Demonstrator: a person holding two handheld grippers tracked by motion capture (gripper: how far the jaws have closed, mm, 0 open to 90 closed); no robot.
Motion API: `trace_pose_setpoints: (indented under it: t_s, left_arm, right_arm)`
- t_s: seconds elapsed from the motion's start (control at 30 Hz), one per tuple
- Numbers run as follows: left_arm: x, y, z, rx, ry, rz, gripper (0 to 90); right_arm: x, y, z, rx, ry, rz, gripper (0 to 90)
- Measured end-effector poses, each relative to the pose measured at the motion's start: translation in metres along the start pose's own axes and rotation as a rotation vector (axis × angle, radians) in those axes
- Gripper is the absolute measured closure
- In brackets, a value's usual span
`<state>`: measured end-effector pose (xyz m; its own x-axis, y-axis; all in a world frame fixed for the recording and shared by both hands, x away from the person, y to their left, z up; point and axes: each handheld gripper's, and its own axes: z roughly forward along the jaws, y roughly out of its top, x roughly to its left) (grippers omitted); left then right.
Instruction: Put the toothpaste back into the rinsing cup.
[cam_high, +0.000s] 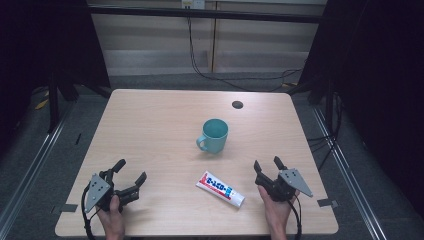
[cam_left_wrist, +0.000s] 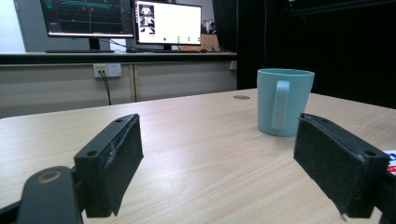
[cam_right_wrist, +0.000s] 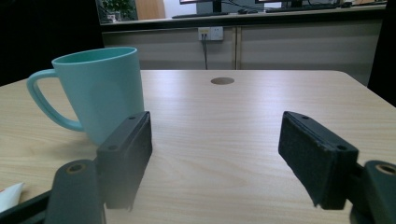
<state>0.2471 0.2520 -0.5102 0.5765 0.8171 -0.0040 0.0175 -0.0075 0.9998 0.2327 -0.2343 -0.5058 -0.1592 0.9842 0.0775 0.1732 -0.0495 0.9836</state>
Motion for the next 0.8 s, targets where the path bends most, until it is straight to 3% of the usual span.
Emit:
trace_pose_setpoints:
  t_s: [0.03, 0.17, 0.3, 0.4, 0.43, 0.47, 0.53, 0.57, 0.67, 0.7, 0.8]
  left_arm:
    - [0.0, 0.0, 0.0, 0.0, -0.002, 0.003, 15.6]
    - [0.0, 0.0, 0.0, 0.001, -0.004, 0.002, 15.6]
    - [0.0, 0.0, 0.0, 0.001, -0.004, 0.002, 15.6]
    - [0.0, 0.0, 0.0, 0.003, -0.004, 0.003, 15.6]
    - [0.0, 0.0, 0.0, 0.0, -0.003, -0.002, 15.6]
    - [0.0, 0.0, 0.0, 0.0, -0.004, -0.005, 15.6]
    - [0.001, 0.0, 0.0, 0.0, -0.003, -0.008, 15.5]
    - [0.0, 0.0, 0.0, 0.0, -0.004, -0.002, 15.5]
    - [0.0, 0.0, 0.0, 0.0, -0.005, -0.003, 15.5]
    - [0.0, 0.0, 0.0, 0.0, -0.005, -0.002, 15.5]
    - [0.0, 0.0, 0.0, 0.0, -0.005, -0.002, 15.6]
  right_arm:
    - [0.0, 0.001, 0.0, 0.0, 0.004, -0.005, 32.6]
    - [0.004, 0.004, 0.001, 0.039, 0.031, -0.025, 32.5]
    - [0.012, 0.012, -0.001, 0.066, 0.095, -0.04, 34.5]
    - [0.017, 0.018, 0.001, 0.137, 0.128, -0.056, 32.2]
    - [0.019, 0.02, 0.002, 0.17, 0.163, -0.045, 33.8]
    - [0.02, 0.023, 0.002, 0.197, 0.164, -0.055, 35.3]
    - [0.022, 0.025, 0.001, 0.2, 0.158, -0.074, 35.0]
    - [0.023, 0.028, 0.001, 0.179, 0.185, -0.072, 35.5]
    - [0.025, 0.034, 0.0, 0.213, 0.198, -0.07, 35.7]
    - [0.029, 0.041, 0.001, 0.26, 0.232, -0.094, 36.9]
    - [0.033, 0.047, 0.004, 0.295, 0.258, -0.085, 36.1]
